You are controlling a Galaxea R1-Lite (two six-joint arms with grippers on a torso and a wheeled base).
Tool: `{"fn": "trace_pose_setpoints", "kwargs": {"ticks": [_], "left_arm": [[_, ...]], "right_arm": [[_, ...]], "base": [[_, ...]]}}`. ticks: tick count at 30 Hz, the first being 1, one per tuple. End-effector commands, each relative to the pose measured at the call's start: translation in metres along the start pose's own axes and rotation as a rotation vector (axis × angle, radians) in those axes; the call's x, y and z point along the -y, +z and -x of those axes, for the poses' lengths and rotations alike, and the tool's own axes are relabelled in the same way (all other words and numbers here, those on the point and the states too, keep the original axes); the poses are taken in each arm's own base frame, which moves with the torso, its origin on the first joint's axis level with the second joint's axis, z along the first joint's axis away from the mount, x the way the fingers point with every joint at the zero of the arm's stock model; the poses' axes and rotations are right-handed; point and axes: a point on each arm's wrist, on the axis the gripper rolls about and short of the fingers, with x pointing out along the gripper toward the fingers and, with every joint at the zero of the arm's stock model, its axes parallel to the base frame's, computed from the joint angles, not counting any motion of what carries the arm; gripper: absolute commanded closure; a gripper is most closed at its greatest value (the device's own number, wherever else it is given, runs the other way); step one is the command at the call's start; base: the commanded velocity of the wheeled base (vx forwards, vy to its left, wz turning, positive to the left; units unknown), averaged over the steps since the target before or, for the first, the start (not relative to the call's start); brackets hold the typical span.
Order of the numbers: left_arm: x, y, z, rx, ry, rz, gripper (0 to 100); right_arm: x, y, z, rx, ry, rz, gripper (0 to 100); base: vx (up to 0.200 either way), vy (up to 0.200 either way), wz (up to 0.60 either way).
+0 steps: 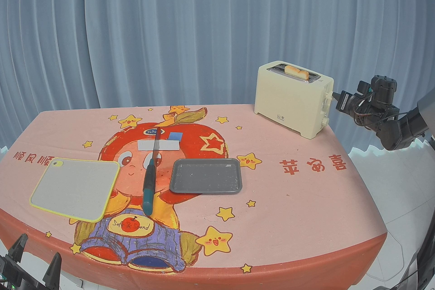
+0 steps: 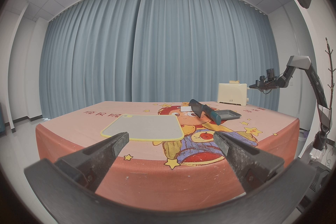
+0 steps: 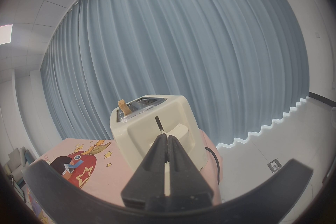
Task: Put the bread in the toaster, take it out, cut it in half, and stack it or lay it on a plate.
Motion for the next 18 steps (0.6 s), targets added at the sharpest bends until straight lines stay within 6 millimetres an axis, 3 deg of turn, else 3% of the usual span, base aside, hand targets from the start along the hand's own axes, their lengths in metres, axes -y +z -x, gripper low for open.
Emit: {"fn": "trace_pose_setpoints", "kwargs": {"ticks": [1,18], "left_arm": [[0.000,-0.005,-0.001,-0.017,0.000,0.000,0],[0.000,-0.005,-0.001,-0.018,0.000,0.000,0]], "right_arm": [[0.004,-0.009,-0.005,-0.022,-0.008,-0.001,100],[0.010,-0.023,-0.013,-0.057,-0.017,0.009,100]], "base": [[0.000,0.000,0.00],[0.000,0.000,0.00]]}}
